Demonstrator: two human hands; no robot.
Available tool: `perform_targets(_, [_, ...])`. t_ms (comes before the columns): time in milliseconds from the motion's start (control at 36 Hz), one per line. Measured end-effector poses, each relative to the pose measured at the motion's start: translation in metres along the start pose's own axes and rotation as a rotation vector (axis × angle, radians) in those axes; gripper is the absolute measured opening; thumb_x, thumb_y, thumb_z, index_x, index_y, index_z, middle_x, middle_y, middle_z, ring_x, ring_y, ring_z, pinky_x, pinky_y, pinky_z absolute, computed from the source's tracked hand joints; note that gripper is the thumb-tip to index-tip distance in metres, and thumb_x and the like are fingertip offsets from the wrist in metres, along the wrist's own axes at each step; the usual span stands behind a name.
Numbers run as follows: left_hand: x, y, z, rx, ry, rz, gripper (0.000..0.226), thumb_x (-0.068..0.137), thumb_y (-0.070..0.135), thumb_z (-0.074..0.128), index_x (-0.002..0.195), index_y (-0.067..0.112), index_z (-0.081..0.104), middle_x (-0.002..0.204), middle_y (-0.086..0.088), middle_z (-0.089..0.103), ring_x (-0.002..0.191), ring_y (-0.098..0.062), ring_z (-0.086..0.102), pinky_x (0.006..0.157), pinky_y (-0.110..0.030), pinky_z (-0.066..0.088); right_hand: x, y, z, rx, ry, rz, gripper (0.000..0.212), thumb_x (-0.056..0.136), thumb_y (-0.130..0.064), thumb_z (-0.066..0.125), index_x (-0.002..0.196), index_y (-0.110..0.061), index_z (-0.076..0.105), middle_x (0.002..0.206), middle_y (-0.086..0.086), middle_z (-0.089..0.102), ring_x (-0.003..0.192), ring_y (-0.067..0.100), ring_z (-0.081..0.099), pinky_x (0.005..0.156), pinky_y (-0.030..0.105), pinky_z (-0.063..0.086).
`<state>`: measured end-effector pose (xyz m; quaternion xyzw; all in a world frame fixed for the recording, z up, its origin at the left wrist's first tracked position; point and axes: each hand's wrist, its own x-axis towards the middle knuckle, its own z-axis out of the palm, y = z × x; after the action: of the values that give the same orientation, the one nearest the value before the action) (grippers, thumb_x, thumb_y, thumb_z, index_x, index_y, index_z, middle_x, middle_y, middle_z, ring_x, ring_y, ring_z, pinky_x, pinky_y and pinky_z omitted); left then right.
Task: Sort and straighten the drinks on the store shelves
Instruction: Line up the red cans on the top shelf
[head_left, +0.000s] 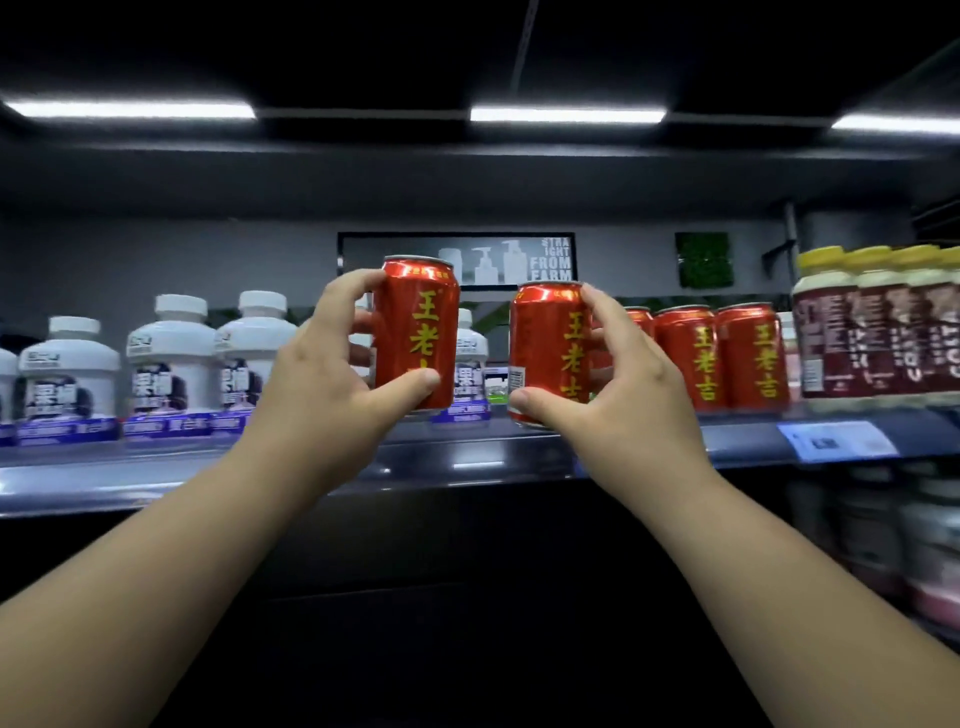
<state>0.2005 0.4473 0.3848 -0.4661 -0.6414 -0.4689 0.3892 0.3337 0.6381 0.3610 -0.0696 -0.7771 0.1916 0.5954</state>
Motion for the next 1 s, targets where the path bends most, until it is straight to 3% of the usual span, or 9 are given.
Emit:
perform_targets(56, [0.002, 0.006, 0.015, 0.011, -0.010, -0.015, 0.078, 0.077, 0.038, 0.080, 0.139, 0.043, 0.034, 0.118, 0.008, 0.055, 0.096, -0.006, 0.059, 0.074, -0.023, 0.050, 0.002, 0.008, -0.008, -0.016, -0.023, -0.008, 0.099, 0.074, -0.056, 0.081, 0.153, -0.045, 0.022, 0.135, -0.012, 0.046, 0.113, 0.003, 0.042, 0.090, 0.027, 0.043])
perform_targets(139, [0.005, 0.012, 0.033, 0.048, -0.011, -0.045, 0.079, 0.078, 0.037, 0.080, 0.140, 0.042, 0.032, 0.120, 0.008, 0.054, 0.101, -0.015, 0.059, 0.082, -0.033, 0.052, 0.004, 0.017, -0.015, 0.000, -0.037, -0.019, 0.098, 0.076, -0.053, 0.081, 0.154, -0.042, 0.022, 0.140, -0.009, 0.046, 0.111, 0.003, 0.040, 0.088, 0.025, 0.040])
perform_targets(306, [0.013, 0.007, 0.057, 0.071, -0.008, -0.131, 0.079, 0.080, 0.031, 0.081, 0.140, 0.039, 0.031, 0.119, 0.008, 0.051, 0.104, -0.016, 0.057, 0.085, -0.032, 0.047, 0.008, 0.024, -0.014, 0.040, -0.055, -0.032, 0.097, 0.080, -0.051, 0.079, 0.155, -0.041, 0.018, 0.148, -0.010, 0.042, 0.113, -0.001, 0.034, 0.088, 0.022, 0.035])
perform_targets(417, [0.013, -0.004, 0.067, 0.083, 0.005, -0.193, 0.078, 0.079, 0.028, 0.081, 0.140, 0.035, 0.033, 0.124, 0.002, 0.057, 0.104, -0.021, 0.061, 0.087, -0.035, 0.049, 0.016, 0.021, -0.005, 0.027, -0.080, -0.044, 0.096, 0.083, -0.049, 0.078, 0.155, -0.042, 0.015, 0.146, -0.010, 0.043, 0.106, 0.000, 0.036, 0.075, 0.013, 0.033])
perform_targets(583, [0.003, -0.010, 0.071, 0.121, -0.018, -0.157, 0.079, 0.080, 0.031, 0.080, 0.139, 0.038, 0.028, 0.128, 0.005, 0.054, 0.111, -0.020, 0.059, 0.092, -0.044, 0.053, 0.025, 0.011, 0.019, -0.016, -0.145, -0.056, 0.096, 0.084, -0.051, 0.076, 0.155, -0.040, 0.012, 0.138, -0.004, 0.047, 0.109, 0.015, 0.053, 0.085, 0.034, 0.049])
perform_targets(889, [0.008, -0.015, 0.072, 0.234, -0.091, -0.186, 0.076, 0.087, 0.042, 0.070, 0.144, 0.037, 0.019, 0.138, -0.001, 0.055, 0.114, -0.025, 0.060, 0.095, -0.043, 0.050, 0.037, 0.017, 0.043, -0.182, -0.177, 0.038, 0.095, 0.087, -0.049, 0.072, 0.154, -0.037, 0.006, 0.139, 0.002, 0.045, 0.115, 0.023, 0.056, 0.083, 0.039, 0.050])
perform_targets(1000, [0.009, -0.017, 0.073, 0.262, -0.083, -0.167, 0.076, 0.087, 0.043, 0.068, 0.144, 0.034, 0.019, 0.139, -0.001, 0.054, 0.116, -0.026, 0.058, 0.091, -0.041, 0.048, 0.037, 0.020, 0.042, -0.269, -0.182, 0.073, 0.094, 0.084, -0.059, 0.070, 0.152, -0.037, 0.009, 0.135, 0.002, 0.048, 0.113, 0.028, 0.059, 0.087, 0.044, 0.053])
